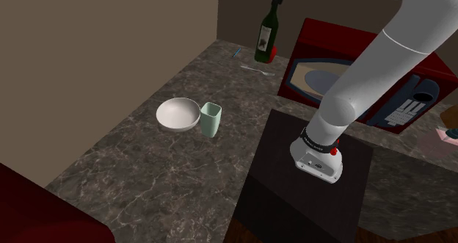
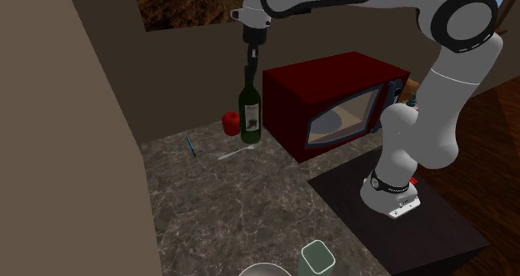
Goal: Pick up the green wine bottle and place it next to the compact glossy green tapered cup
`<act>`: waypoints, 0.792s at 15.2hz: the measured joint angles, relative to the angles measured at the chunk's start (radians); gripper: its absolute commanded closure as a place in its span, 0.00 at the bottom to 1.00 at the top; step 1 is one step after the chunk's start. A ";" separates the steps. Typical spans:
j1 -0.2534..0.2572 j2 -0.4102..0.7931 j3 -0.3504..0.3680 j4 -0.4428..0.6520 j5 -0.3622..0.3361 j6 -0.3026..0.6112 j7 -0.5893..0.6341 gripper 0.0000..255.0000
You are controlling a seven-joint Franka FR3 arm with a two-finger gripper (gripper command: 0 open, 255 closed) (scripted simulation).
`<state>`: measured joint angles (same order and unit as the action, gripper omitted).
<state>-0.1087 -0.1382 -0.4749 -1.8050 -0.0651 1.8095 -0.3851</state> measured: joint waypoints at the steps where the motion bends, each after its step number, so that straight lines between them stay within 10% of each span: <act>1: 0.000 0.001 -0.001 0.013 0.001 -0.012 -0.002 1.00; 12: -0.001 0.048 -0.008 0.212 0.024 -0.168 -0.021 1.00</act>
<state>-0.1095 -0.0904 -0.4832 -1.5933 -0.0411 1.6410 -0.4061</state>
